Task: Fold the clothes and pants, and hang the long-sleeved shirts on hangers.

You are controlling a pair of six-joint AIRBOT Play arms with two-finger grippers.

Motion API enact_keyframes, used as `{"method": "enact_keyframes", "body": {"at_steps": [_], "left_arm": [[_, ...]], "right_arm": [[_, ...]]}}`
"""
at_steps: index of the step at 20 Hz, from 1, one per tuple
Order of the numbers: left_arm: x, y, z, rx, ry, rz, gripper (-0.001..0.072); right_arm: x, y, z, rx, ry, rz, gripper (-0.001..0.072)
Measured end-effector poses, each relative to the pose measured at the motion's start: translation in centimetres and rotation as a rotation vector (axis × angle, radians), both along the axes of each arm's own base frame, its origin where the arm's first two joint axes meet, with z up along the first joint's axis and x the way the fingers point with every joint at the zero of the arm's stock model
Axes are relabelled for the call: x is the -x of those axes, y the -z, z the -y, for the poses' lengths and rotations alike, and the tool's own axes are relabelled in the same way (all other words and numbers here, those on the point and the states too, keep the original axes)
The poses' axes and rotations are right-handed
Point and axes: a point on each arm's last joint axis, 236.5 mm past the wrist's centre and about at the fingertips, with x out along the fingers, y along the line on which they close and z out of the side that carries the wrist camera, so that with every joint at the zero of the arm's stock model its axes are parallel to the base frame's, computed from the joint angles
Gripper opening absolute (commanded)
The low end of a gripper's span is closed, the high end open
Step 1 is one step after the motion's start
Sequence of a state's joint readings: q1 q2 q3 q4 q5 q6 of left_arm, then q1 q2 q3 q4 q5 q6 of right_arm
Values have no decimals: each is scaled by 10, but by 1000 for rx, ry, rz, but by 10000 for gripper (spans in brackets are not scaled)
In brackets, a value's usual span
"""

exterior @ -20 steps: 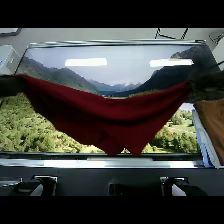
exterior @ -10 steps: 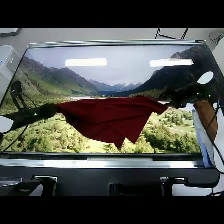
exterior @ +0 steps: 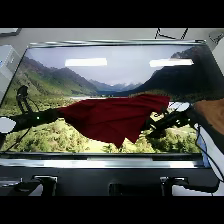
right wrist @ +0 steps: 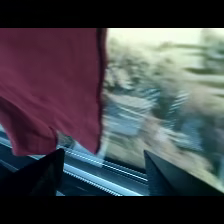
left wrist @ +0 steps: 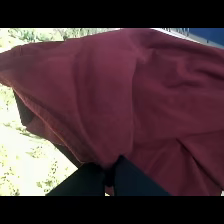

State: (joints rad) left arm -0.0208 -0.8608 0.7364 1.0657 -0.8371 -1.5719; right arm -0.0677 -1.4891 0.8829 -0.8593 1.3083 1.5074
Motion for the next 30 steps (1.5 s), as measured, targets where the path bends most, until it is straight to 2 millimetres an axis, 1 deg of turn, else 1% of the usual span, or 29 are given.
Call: {"method": "enact_keyframes", "body": {"at_steps": [2, 3, 5, 6, 7, 9, 10, 11, 12, 13, 14, 15, 16, 17, 18, 19, 20, 21, 22, 23, 24, 26, 27, 28, 30], "left_arm": [[2, 1, 1, 1, 4, -7, 24], [2, 1, 1, 1, 5, -9, 24], [3, 2, 1, 1, 8, -14, 25], [3, 2, 1, 1, 9, -14, 24], [3, 2, 1, 1, 9, -15, 24], [3, 2, 1, 1, 9, -15, 24], [3, 2, 1, 1, 9, -15, 24], [3, 1, 1, 0, 10, -13, 23], [1, -4, 0, -5, 13, 1, 23], [-4, -14, -2, -11, 14, 28, 22], [-11, -32, -6, -17, 11, 73, 23], [-20, -56, -10, -27, 9, 134, 23], [-29, -92, -14, -36, 3, 217, 24], [-36, -133, -18, -47, -2, 311, 24], [-39, -184, -20, -56, -5, 427, 24], [-36, -236, -20, -62, -3, 541, 24], [-26, -293, -20, -72, -2, 671, 23], [-11, -341, -19, -81, -1, 782, 23], [10, -387, -17, -87, 3, 890, 23], [31, -422, -14, -89, 7, 977, 23], [55, -453, -12, -92, 10, 1059, 22], [93, -498, -11, -90, -1, 1194, 22], [110, -517, -12, -84, -12, 1255, 21], [123, -532, -14, -77, -25, 1306, 21], [140, -552, -16, -64, -45, 1373, 22]], "right_arm": [[3, 5, -23, -28, 7, 16, 577], [3, 7, -33, -33, 10, 26, 559], [3, 10, -50, -35, 20, 36, 354], [3, 12, -56, -32, 19, 41, 217], [4, 12, -61, -35, 24, 43, 33], [4, 10, -67, -40, 21, 45, 32], [0, 6, -68, -46, 8, 64, 32], [-4, -2, -68, -51, -11, 88, 32], [-13, -13, -65, -49, -34, 133, 32], [-30, -31, -58, -36, -51, 207, 32], [-53, -58, -47, -10, -63, 309, 32], [-77, -91, -33, 23, -67, 429, 33], [-105, -137, -13, 77, -58, 584, 33], [-128, -190, 8, 138, -34, 746, 33], [-146, -257, 32, 213, 6, 936, 33], [-150, -323, 53, 287, 51, 1110, 34], [-142, -393, 72, 360, 103, 1291, 34], [-124, -452, 84, 423, 146, 1439, 34], [-98, -506, 94, 480, 194, 1585, 34], [-71, -547, 99, 521, 232, 1695, 34], [-42, -581, 102, 559, 268, 1792, 34], [4, -624, 104, 602, 321, 1929, 33], [22, -641, 105, 615, 348, 1987, 33], [36, -655, 106, 628, 373, 2035, 33], [53, -672, 108, 637, 414, 2096, 34]]}}
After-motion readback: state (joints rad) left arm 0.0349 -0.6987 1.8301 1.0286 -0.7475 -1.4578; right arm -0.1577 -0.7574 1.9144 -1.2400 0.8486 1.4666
